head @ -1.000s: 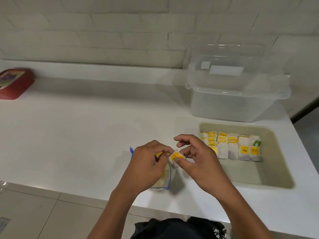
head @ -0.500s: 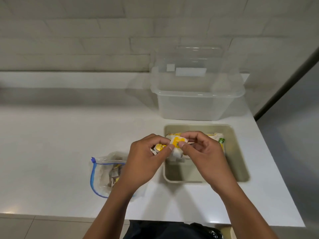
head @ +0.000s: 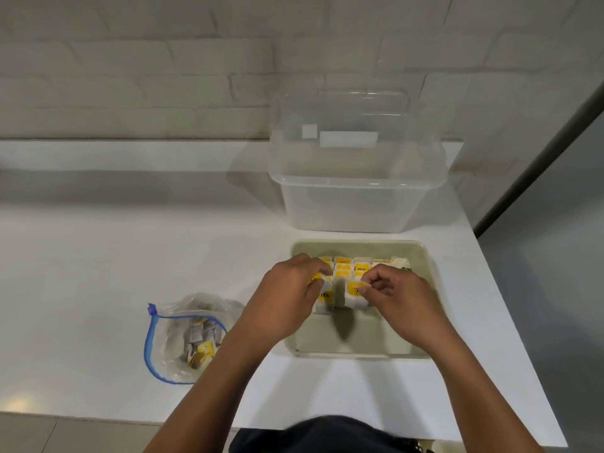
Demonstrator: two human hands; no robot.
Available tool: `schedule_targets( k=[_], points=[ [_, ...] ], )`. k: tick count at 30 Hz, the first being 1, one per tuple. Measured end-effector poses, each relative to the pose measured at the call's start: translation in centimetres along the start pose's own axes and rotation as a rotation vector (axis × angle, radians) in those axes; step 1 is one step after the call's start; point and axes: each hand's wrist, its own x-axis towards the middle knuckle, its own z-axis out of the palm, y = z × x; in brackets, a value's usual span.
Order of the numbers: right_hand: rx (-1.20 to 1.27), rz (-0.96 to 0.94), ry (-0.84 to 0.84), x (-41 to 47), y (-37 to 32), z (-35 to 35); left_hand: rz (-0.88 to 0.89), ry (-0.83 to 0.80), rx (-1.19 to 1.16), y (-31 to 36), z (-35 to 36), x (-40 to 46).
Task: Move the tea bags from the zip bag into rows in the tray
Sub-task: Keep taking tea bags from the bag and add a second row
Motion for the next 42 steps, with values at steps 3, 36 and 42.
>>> schedule_targets(
  k=[3, 36, 42],
  points=[
    [-0.126, 0.084, -0.153, 1.3, 1.5, 0.6, -0.018, -0.028, -0.009, -0.2, 0.2, 0.5],
    [-0.387, 0.172, -0.122, 5.4, 3.6, 4.5, -0.112, -0.023, -0.189, -3.3, -0.1, 0.6],
    [-0.339, 0.18, -0.106, 5.6, 4.3, 4.9, -0.091, -0.06, -0.139, -3.1, 0.0, 0.6]
  ],
)
